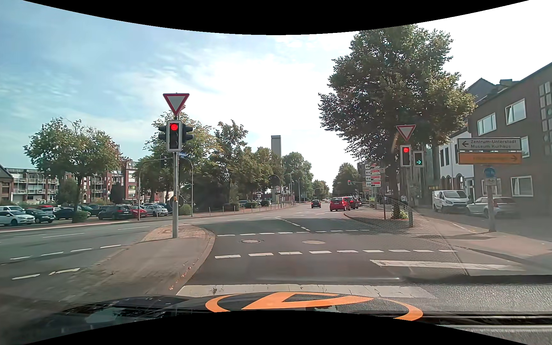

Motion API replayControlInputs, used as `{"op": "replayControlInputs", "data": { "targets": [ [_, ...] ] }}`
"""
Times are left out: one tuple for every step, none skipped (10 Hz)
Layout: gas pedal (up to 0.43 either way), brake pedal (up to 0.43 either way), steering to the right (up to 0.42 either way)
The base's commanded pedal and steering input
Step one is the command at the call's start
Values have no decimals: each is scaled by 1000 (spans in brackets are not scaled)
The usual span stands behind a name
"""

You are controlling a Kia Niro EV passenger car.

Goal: Follow the waypoints while adhering to traffic rules and regulations

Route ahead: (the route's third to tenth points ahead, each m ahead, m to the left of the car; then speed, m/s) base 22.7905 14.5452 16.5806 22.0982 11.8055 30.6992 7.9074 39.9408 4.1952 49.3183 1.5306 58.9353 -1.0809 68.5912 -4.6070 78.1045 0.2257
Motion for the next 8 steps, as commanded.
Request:
{"op": "replayControlInputs", "data": {
  "targets": [
    [0,207,-13],
    [0,207,-13],
    [0,207,-13],
    [0,207,-13],
    [0,207,-13],
    [0,220,-13],
    [0,262,-13],
    [0,311,-13]
  ]
}}
